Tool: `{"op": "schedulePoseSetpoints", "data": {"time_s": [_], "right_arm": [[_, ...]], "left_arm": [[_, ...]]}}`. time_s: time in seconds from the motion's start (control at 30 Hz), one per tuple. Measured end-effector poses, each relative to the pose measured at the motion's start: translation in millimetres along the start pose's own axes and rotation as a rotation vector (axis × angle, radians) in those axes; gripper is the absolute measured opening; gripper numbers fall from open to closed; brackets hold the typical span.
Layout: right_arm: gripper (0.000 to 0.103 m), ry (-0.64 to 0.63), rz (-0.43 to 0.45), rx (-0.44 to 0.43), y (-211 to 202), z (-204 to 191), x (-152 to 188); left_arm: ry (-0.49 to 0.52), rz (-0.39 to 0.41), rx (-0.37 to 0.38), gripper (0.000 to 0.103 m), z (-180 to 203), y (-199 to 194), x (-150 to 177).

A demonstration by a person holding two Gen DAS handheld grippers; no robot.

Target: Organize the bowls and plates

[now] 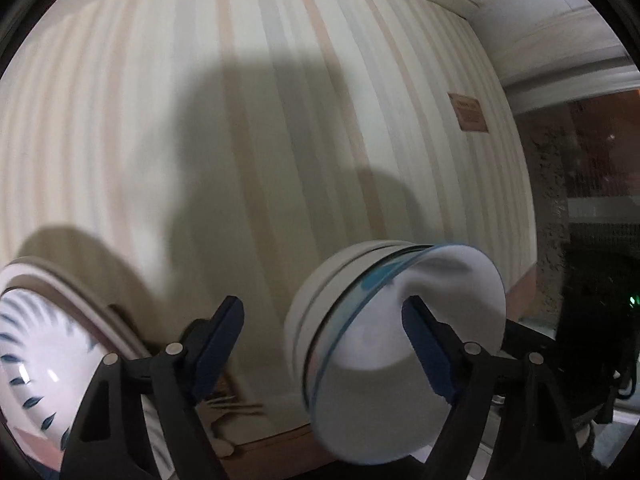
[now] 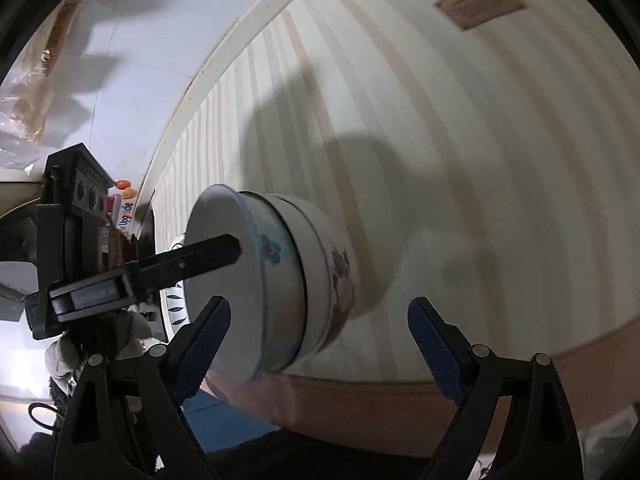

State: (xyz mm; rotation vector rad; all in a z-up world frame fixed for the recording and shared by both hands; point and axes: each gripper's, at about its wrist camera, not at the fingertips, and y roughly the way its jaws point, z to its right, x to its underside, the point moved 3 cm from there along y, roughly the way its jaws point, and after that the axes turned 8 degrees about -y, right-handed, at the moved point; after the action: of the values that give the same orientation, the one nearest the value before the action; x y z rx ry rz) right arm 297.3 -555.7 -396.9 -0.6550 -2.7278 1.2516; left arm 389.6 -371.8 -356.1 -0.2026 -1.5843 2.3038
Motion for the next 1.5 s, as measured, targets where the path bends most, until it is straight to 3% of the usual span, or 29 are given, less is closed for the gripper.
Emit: {"op": "schedulePoseSetpoints", "data": {"time_s": [0.03, 0.07, 0.17, 0.3, 0.6, 0.87, 1.17, 1.5], "right_arm": [[0.085, 0.003, -0.008, -0.015, 5, 2, -1], [0.077, 0.012, -0.017, -0.024, 11, 3, -3], [0.068, 0.026, -0.053, -0.052, 28, 7, -8], [0.057, 0.041, -0.067, -0.052, 40, 12, -11], [0.055, 0.015, -0.072, -0.006, 48, 3, -15], [0.055, 0.011, -0.081, -0.023, 43, -12, -14], [0.055, -0.087, -0.114, -0.053, 44, -71, -27], [0.055, -0.259, -0.228, -0.097, 105, -160, -36]], "left_arm": [[-0.001, -0.018, 0.003, 0.08, 0, 5, 0], [-0.006, -0.034, 0.027, 0.073, -1, 9, 1], [-0.045, -0.067, 0.089, 0.058, -4, 18, 0], [-0.06, -0.035, 0.094, 0.056, -5, 13, 3], [-0.096, -0.018, 0.083, 0.055, -13, 4, 8], [-0.106, 0.014, 0.06, 0.055, -22, -26, 15], [-0.19, 0.094, 0.079, 0.055, -64, -79, 26], [-0.361, 0.196, 0.058, 0.055, -146, -123, 54]]}}
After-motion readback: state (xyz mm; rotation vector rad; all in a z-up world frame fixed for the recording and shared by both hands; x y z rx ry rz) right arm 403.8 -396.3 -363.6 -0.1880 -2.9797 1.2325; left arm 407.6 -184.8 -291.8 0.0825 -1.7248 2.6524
